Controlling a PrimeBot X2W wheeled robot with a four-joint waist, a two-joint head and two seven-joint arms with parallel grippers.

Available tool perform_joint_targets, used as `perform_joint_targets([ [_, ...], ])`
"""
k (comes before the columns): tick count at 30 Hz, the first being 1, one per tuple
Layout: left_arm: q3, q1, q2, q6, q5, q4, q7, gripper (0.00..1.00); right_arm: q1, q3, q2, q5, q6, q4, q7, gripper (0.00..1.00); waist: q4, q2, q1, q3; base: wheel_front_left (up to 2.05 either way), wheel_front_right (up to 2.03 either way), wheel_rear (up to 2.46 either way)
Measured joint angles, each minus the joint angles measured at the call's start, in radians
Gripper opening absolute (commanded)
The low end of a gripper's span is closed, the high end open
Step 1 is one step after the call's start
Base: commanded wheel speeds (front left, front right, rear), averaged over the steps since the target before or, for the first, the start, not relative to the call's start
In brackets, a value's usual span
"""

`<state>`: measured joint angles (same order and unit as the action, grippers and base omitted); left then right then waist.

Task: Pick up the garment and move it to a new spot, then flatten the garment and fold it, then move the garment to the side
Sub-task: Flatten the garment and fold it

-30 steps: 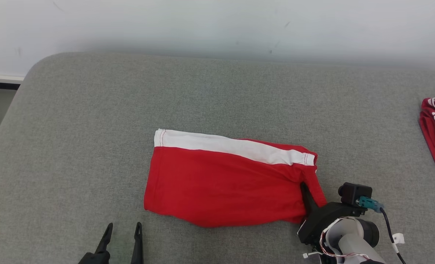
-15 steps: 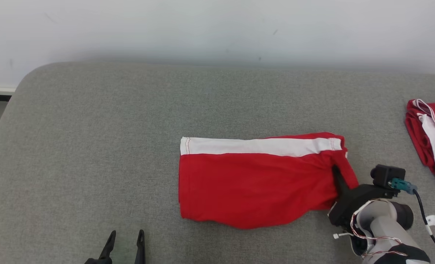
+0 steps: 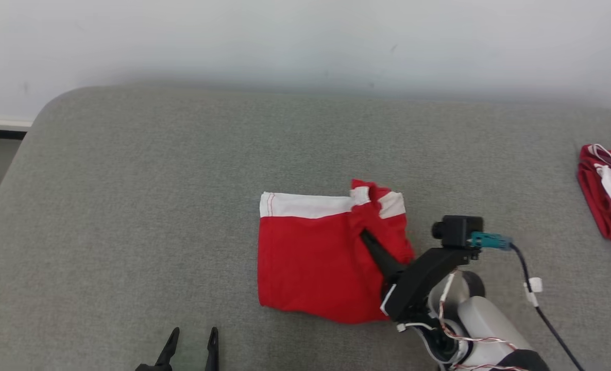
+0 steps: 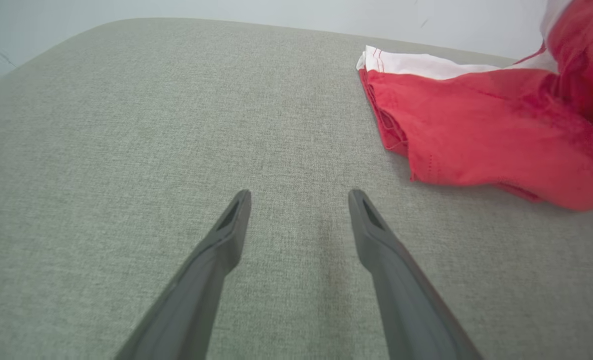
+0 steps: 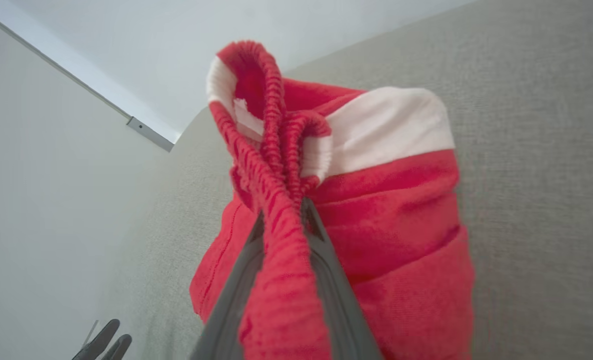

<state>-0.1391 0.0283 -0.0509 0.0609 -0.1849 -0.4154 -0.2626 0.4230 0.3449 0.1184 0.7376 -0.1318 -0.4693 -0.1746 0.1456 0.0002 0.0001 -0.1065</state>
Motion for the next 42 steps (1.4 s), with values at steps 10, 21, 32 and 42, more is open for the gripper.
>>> perform_joint_targets([
  [10, -0.025, 0.019, 0.000, 0.000, -0.002, -0.002, 0.000, 1.00, 0.049, 0.060, -0.059, -0.036, 0.000, -0.100, 0.021, 0.00, 0.094, -0.0001, 0.0000, -0.016, 0.00, 0.00, 0.00],
  [21, -0.019, 0.018, 0.000, -0.018, -0.011, 0.005, 0.000, 1.00, 0.152, 0.177, -0.069, 0.074, 0.000, -0.194, 0.224, 1.00, 0.149, -0.0001, 0.0000, -0.029, 0.00, 0.00, 0.00],
  [32, 0.038, 0.019, 0.000, -0.035, 0.015, 0.058, 0.000, 1.00, 0.163, 0.016, -0.034, -0.185, 0.000, -0.382, 0.432, 1.00, 0.057, -0.0002, -0.0001, -0.011, 0.00, 0.00, 0.00],
  [42, 0.109, 0.011, 0.000, -0.035, 0.026, 0.084, 0.000, 1.00, -0.027, -0.284, -0.027, -0.473, 0.000, -0.238, 0.436, 1.00, -0.037, -0.0001, -0.0001, 0.010, 0.00, 0.00, 0.00],
])
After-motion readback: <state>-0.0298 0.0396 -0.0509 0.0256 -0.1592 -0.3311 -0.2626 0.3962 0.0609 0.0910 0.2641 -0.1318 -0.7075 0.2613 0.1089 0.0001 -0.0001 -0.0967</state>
